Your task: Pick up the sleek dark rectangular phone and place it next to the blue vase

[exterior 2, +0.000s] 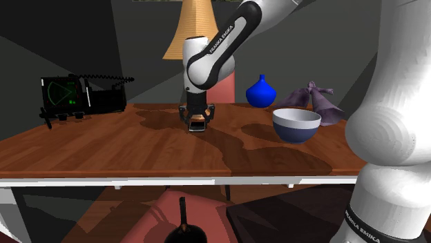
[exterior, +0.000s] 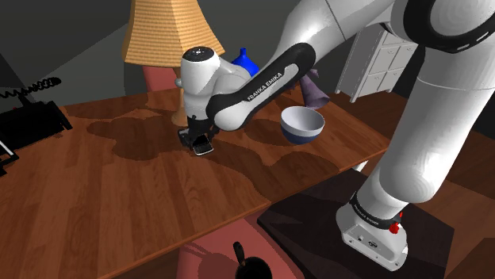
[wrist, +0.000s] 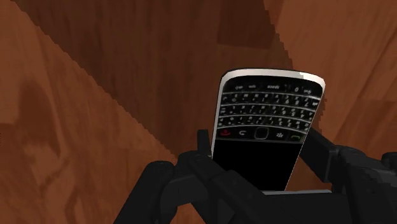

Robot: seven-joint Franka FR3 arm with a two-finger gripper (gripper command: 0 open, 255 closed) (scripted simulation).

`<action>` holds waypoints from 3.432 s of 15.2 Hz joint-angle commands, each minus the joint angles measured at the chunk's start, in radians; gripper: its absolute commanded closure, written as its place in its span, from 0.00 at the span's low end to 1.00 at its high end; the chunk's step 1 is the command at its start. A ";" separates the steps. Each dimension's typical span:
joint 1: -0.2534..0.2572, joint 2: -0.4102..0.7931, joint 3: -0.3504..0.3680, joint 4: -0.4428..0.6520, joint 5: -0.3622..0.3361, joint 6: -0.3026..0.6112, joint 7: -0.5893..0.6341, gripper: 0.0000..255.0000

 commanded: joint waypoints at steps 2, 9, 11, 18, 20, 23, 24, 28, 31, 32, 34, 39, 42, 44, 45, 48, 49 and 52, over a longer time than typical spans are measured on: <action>-0.005 -0.026 0.008 0.010 0.029 -0.031 -0.023 1.00; -0.014 -0.084 0.021 0.043 0.090 -0.110 -0.073 1.00; -0.016 -0.099 0.024 0.054 0.105 -0.133 -0.086 1.00; -0.020 -0.144 0.028 0.102 0.149 -0.216 -0.125 1.00; -0.020 -0.155 0.028 0.118 0.159 -0.241 -0.134 1.00; -0.021 -0.170 0.028 0.143 0.173 -0.278 -0.147 1.00; -0.021 -0.174 0.028 0.152 0.177 -0.290 -0.151 1.00; -0.022 -0.190 0.028 0.190 0.192 -0.340 -0.166 1.00; -0.022 -0.199 0.028 0.220 0.200 -0.378 -0.176 1.00; -0.022 -0.202 0.027 0.231 0.203 -0.391 -0.178 1.00; -0.022 -0.206 0.027 0.253 0.207 -0.417 -0.184 1.00; -0.022 -0.213 0.027 0.313 0.215 -0.482 -0.196 1.00; -0.022 -0.214 0.027 0.352 0.218 -0.521 -0.201 1.00; -0.022 -0.214 0.027 0.379 0.219 -0.548 -0.205 1.00; -0.022 -0.213 0.027 0.393 0.219 -0.561 -0.206 1.00; -0.021 -0.210 0.028 0.435 0.219 -0.600 -0.210 1.00; -0.034 -0.229 0.014 0.414 0.232 -0.593 -0.238 1.00; -0.069 -0.277 -0.030 0.361 0.265 -0.573 -0.323 1.00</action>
